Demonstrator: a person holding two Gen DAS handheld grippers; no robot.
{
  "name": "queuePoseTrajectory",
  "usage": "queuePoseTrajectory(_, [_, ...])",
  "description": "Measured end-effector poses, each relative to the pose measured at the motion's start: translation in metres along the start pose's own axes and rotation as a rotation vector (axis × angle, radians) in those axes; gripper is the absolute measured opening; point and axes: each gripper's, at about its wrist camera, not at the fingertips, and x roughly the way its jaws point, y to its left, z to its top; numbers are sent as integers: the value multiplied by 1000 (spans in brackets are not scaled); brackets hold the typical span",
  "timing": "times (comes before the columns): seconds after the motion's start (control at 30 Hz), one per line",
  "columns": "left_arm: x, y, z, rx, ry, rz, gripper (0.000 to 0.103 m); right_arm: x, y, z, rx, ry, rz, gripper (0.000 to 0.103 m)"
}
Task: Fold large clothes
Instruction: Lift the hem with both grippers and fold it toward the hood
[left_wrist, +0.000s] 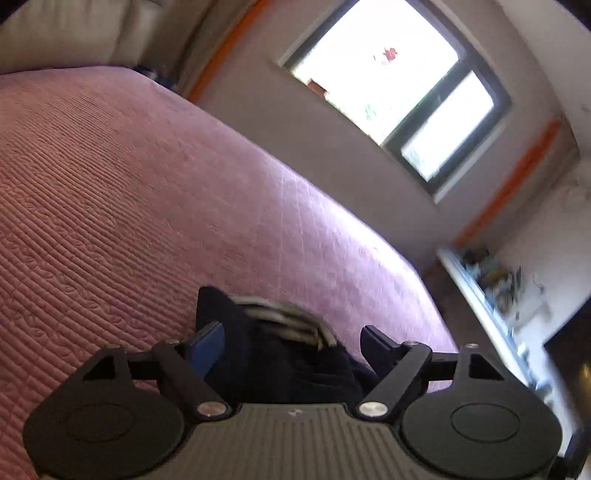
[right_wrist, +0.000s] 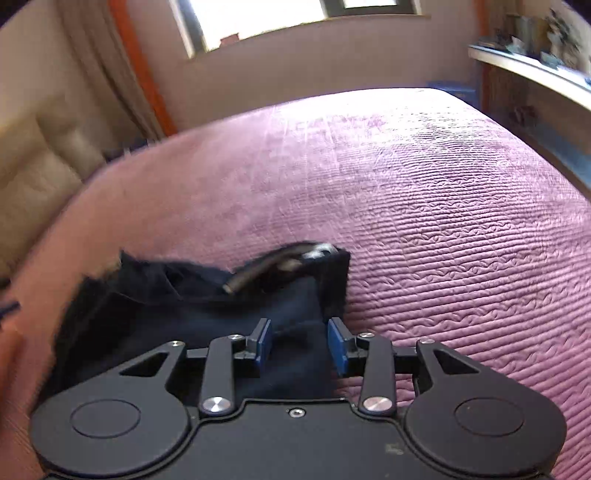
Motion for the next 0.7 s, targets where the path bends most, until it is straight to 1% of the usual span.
queuePoseTrajectory(0.07, [12, 1, -2, 64, 50, 15, 81, 14, 4, -2, -57, 28, -18, 44])
queuePoseTrajectory(0.13, [28, -2, -6, 132, 91, 33, 80, 28, 11, -1, -101, 48, -3, 44])
queuePoseTrajectory(0.23, [50, -3, -14, 195, 162, -1, 82, 43, 17, 2, -162, 51, -1, 54])
queuePoseTrajectory(0.3, [67, -5, -16, 227, 190, 10, 82, 55, 19, 8, -180, 54, -1, 54])
queuePoseTrajectory(0.4, [87, -3, -19, 249, 198, 33, 82, 75, 16, 16, -180, 71, 18, 54])
queuePoseTrajectory(0.43, [90, -2, -20, 254, 200, 43, 82, 76, 15, 18, -179, 77, 17, 54])
queuePoseTrajectory(0.53, [102, -2, -21, 274, 207, 45, 82, 91, 9, 20, -149, 98, 17, 54])
queuePoseTrajectory(0.6, [109, -3, -22, 292, 230, 39, 82, 99, 4, 20, -114, 108, 24, 54])
queuePoseTrajectory(0.63, [115, -3, -22, 289, 265, 21, 82, 103, 2, 19, -96, 113, 29, 54])
queuePoseTrajectory(0.67, [121, -2, -23, 273, 310, -14, 80, 107, 1, 19, -77, 121, 39, 54])
queuePoseTrajectory(0.7, [126, -2, -24, 253, 349, -55, 74, 112, 0, 18, -61, 130, 49, 54])
